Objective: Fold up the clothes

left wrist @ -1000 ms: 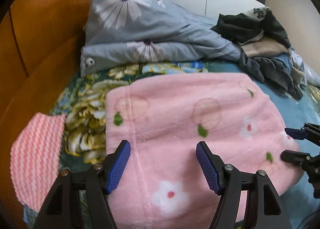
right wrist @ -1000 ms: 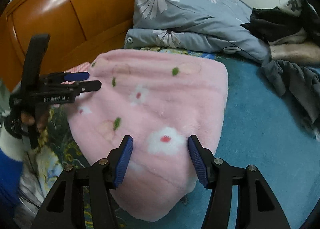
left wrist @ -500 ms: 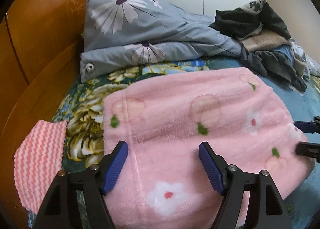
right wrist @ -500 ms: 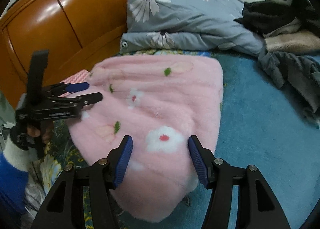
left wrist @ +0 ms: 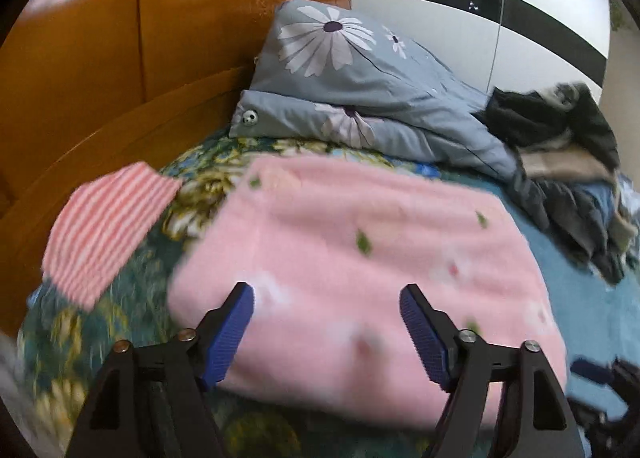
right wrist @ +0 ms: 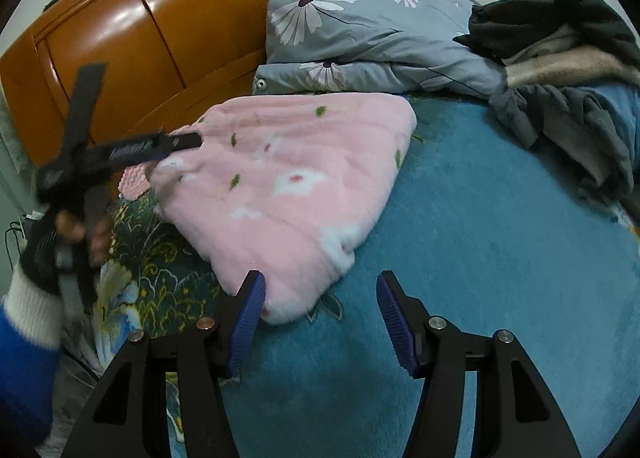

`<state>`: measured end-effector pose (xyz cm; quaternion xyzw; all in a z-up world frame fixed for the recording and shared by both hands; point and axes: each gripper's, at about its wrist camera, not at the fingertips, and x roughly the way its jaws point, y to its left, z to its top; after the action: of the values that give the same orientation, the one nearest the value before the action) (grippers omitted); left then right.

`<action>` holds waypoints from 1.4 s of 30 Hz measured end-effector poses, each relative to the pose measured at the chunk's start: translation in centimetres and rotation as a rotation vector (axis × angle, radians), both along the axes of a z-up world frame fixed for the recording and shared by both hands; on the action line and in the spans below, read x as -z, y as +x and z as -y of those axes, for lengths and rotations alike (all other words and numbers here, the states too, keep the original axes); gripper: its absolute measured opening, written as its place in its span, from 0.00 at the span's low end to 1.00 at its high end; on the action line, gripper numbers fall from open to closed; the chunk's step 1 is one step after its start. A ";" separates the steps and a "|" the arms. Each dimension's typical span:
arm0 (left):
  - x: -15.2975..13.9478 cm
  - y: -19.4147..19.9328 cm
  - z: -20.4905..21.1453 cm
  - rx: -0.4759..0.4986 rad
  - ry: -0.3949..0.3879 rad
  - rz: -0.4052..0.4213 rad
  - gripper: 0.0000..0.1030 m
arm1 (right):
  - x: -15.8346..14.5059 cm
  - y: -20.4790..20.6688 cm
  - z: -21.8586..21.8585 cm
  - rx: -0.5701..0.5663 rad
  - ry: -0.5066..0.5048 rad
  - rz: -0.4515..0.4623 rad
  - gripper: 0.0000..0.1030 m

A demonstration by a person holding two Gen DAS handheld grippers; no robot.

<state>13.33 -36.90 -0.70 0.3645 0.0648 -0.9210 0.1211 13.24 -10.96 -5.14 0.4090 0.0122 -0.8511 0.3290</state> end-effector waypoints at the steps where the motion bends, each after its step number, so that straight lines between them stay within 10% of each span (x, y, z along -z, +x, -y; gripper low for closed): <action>1: 0.5 0.9 -0.7 -0.008 -0.010 0.005 0.84 | 0.2 0.2 -0.1 0.000 -0.001 -0.003 0.58; 14: 6.6 4.5 -2.5 -0.135 0.046 0.110 1.00 | 4.0 1.7 0.3 0.020 0.045 0.033 0.67; 24: 7.4 3.8 -3.7 -0.132 -0.014 0.157 1.00 | 4.3 2.2 1.0 0.054 0.092 0.009 0.73; 26: 7.4 3.8 -3.7 -0.135 -0.015 0.159 1.00 | 4.5 2.2 1.2 0.065 0.106 0.010 0.90; 42: 7.2 3.0 -3.6 -0.131 -0.017 0.162 1.00 | 5.3 2.5 2.6 0.092 0.214 -0.020 0.91</action>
<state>16.36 -33.32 -7.85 0.4317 0.0709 -0.8791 0.1891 15.75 -13.54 -10.45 0.4334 0.0876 -0.8631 0.2441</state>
